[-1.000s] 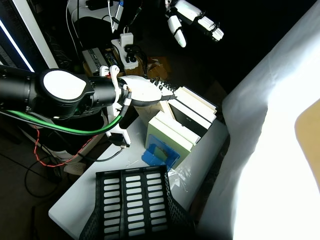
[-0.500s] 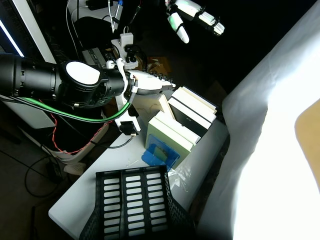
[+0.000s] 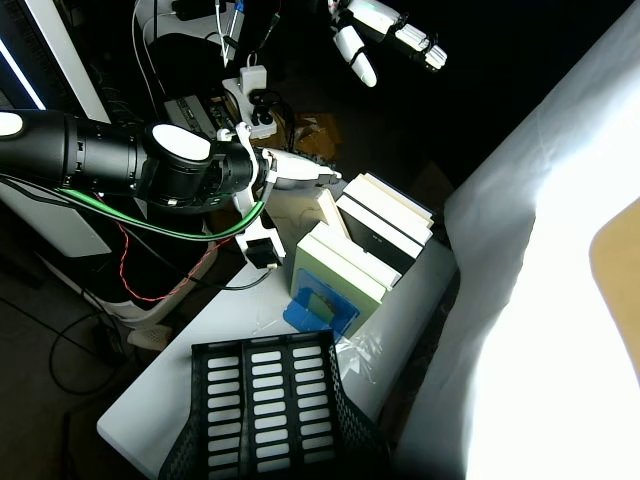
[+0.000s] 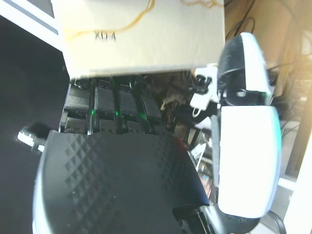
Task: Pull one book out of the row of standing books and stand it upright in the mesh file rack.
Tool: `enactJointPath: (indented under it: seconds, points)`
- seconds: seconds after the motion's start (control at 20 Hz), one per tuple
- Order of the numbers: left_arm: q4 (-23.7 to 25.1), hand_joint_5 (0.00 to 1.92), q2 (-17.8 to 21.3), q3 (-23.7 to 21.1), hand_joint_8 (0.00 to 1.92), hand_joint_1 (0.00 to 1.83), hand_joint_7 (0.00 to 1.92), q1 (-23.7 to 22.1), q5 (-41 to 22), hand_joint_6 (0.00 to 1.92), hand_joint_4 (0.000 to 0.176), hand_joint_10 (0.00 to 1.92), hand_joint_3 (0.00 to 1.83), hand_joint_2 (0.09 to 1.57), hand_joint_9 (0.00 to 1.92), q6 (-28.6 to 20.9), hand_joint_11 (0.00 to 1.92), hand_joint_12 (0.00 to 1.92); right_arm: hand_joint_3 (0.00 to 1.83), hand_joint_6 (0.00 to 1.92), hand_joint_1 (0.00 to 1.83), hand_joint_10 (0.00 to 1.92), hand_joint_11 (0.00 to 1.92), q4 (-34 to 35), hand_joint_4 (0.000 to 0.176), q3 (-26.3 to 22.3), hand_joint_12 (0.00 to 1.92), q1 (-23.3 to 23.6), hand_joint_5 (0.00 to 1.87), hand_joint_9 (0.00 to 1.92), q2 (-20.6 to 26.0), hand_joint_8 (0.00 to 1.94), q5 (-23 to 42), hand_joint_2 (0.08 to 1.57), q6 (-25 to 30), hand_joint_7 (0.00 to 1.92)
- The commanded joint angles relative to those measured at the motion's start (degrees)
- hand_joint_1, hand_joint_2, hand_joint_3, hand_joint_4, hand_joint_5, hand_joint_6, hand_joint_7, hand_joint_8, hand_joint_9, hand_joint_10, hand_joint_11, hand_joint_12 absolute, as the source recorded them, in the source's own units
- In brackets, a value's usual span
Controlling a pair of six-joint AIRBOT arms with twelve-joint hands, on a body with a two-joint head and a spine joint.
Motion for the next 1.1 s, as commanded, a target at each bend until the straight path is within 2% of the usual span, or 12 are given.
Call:
enactJointPath:
  seconds: [0.0,0.1,0.15,0.4,0.55,0.65,0.75,0.8,1.0,1.05]
  points:
    - [-1.0,0.0,0.1,0.1,0.0,0.33,0.0,0.3,-8.5,0.0,0.0,0.0,0.01,1.33,0.0,0.1,0.0,0.0,0.0,0.0,0.83,0.0,0.0,0.0,0.0,0.2,0.0,-0.1,0.0,0.0,0.0,0.0,-0.3,0.99,0.9,0.0]
    - [-1.0,0.0,0.2,0.0,0.0,0.34,0.0,0.3,-8.6,0.0,0.0,0.0,0.01,1.33,0.0,0.1,0.0,0.0,0.01,0.0,0.75,0.0,0.0,-2.1,0.0,1.0,0.0,-0.2,0.0,0.0,-0.9,0.0,-1.0,1.01,1.6,0.0]
    - [-0.9,0.0,0.1,0.0,0.0,0.35,0.0,0.3,-8.5,0.0,0.0,0.0,0.01,1.34,0.0,0.1,0.0,0.0,0.01,0.0,0.79,0.0,0.0,-3.4,0.0,1.6,0.0,-0.3,0.0,0.0,-1.4,0.0,-1.3,1.01,2.1,0.0]
    - [-0.4,0.0,0.4,-0.4,0.0,0.41,0.0,0.3,-8.4,0.0,0.0,0.0,0.0,1.32,0.0,0.1,0.0,0.0,0.0,0.0,0.72,0.0,0.0,-7.1,0.0,2.6,0.0,-0.3,0.0,0.0,-2.1,0.0,-1.9,1.0,3.4,0.0]
    - [-0.2,0.0,0.6,-0.5,0.0,0.42,0.0,0.3,-8.4,0.0,0.0,0.0,0.0,1.32,0.0,0.1,0.0,0.0,0.0,0.0,0.82,0.0,0.0,-8.4,0.0,3.1,0.0,-0.5,0.0,0.0,-2.8,0.0,-3.1,0.99,3.4,0.0]
    - [0.0,0.0,0.6,-0.5,0.0,0.41,0.0,0.3,-8.4,0.0,0.0,0.0,0.0,1.32,0.0,0.1,0.0,0.0,0.02,0.0,0.67,0.0,0.0,-8.8,0.0,3.4,0.0,-0.5,0.0,0.0,-3.1,0.0,-3.5,1.03,3.4,0.0]
    - [0.0,0.0,0.5,-0.5,0.0,0.37,0.0,0.3,-8.3,0.0,0.0,0.0,0.0,1.32,0.0,0.1,0.0,0.0,0.02,0.0,0.65,0.0,0.0,-9.2,0.0,3.6,0.0,-0.5,0.0,0.0,-3.3,0.0,-4.0,1.04,3.4,0.01]
    - [0.0,0.0,0.5,-0.6,0.0,0.37,0.0,0.3,-8.4,0.0,0.0,0.0,0.0,1.32,0.0,0.1,0.0,0.0,0.02,0.0,0.72,0.0,0.0,-9.2,0.0,3.6,0.0,-0.5,0.0,0.0,-3.3,0.0,-4.0,1.04,3.4,0.0]
    - [-0.3,0.0,0.6,-0.8,0.0,0.34,0.0,0.5,-9.1,0.0,0.01,0.0,0.01,1.34,0.0,0.1,0.0,0.0,0.03,0.0,0.66,0.0,0.0,-10.1,0.0,3.6,0.0,-0.9,0.0,0.0,-3.7,0.0,-4.1,1.06,3.4,0.0]
    - [-0.4,0.0,0.7,-0.8,0.0,0.27,0.0,0.5,-9.3,0.0,0.005,0.0,0.01,1.34,0.0,0.1,0.0,0.0,0.02,0.03,0.76,0.02,0.0,-10.5,0.0,3.6,0.0,-1.2,0.08,0.04,-3.9,0.04,-4.3,1.04,3.4,0.09]
